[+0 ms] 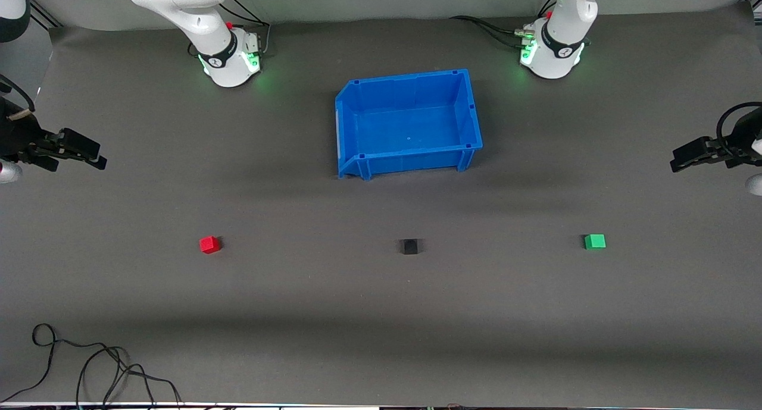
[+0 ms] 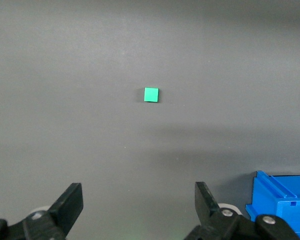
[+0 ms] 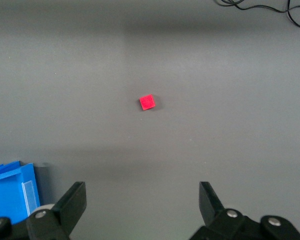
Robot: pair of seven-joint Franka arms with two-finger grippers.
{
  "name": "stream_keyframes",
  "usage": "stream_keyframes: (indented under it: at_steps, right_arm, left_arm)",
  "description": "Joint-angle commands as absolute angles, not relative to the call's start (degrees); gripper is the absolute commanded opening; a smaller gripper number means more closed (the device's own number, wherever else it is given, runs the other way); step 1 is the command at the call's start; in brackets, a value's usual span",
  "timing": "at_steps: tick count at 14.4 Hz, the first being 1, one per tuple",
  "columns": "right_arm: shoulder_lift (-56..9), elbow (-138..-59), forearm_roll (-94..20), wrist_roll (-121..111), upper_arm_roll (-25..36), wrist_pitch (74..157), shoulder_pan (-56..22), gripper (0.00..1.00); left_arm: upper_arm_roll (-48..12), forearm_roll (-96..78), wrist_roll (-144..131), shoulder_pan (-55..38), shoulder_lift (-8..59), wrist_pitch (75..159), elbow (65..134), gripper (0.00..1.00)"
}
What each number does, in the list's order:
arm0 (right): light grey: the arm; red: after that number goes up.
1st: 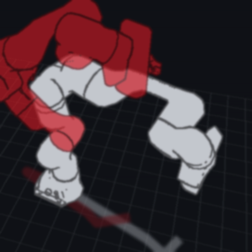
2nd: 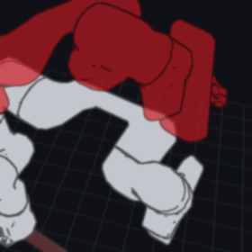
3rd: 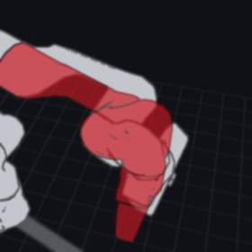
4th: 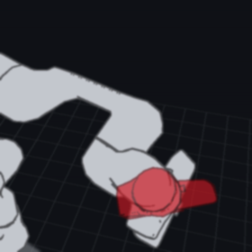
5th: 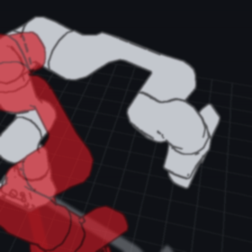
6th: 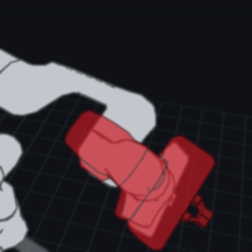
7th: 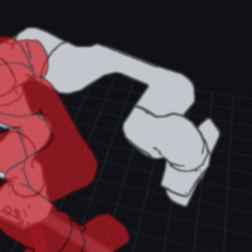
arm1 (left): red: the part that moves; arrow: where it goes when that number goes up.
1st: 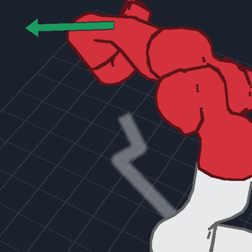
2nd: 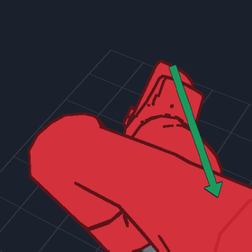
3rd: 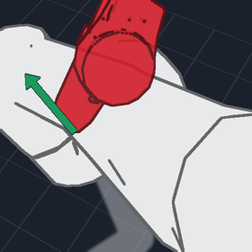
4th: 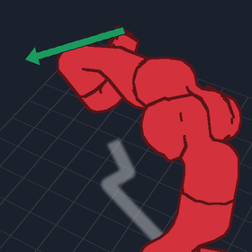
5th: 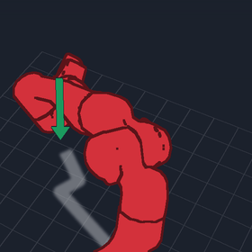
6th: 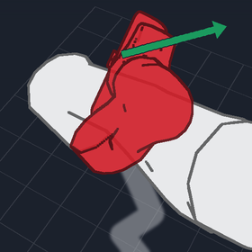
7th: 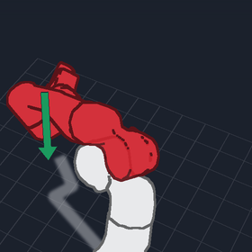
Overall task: Attach green and red cubes to black cube
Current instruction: 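Move the right gripper toward the red cube while the left gripper approaches green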
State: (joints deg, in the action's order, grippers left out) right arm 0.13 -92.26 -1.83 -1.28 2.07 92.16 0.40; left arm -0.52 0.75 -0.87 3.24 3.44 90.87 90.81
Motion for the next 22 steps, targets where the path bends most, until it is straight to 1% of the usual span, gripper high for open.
stream_keyframes:
  at_steps: [1,5,8,11,12,15,17,20,22]
  right_arm:
    - [0.8,-92.8,-1.2,-1.7,2.6,91.9,-0.5,1.0]
    - [0.2,-91.9,-1.2,-2.3,2.7,91.8,-0.4,1.0]
    - [0.1,-91.9,-1.2,-1.8,2.6,91.8,-0.4,1.0]
    - [-0.2,-91.6,-1.4,-1.1,2.7,91.8,-0.4,1.0]
    - [-1.1,-90.4,-1.4,2.2,2.7,91.8,-0.3,1.0]
    - [-4.7,-85.9,-1.5,23.0,2.5,91.9,-0.4,1.0]
    - [-7.5,-83.2,-3.0,36.4,2.5,91.9,-0.4,1.0]
    - [-9.7,-82.7,-7.9,49.4,2.5,92.7,-0.7,1.0]
    - [-11.7,-82.9,-10.1,61.2,2.7,94.6,-0.6,1.0]
  left_arm:
    - [-0.6,-0.2,0.1,3.2,3.8,91.0,90.0,0.99]
    - [-0.8,-0.1,0.2,2.8,3.9,90.4,90.2,0.99]
    - [-0.5,-0.3,-1.4,3.9,6.7,91.0,90.1,0.99]
    - [-0.5,-0.4,-8.5,5.6,9.5,92.0,90.3,0.99]
    - [-0.5,-0.4,-9.7,5.6,11.1,92.4,90.3,1.0]
    - [-0.5,-0.4,-17.8,6.7,14.1,93.9,91.1,0.99]
    - [-0.5,-2.3,-25.5,6.8,15.2,98.0,93.5,1.0]
    - [-0.5,-3.3,-41.0,7.6,17.1,106.2,97.3,0.99]
    - [-0.5,-3.3,-46.6,7.9,19.7,109.6,98.3,0.99]
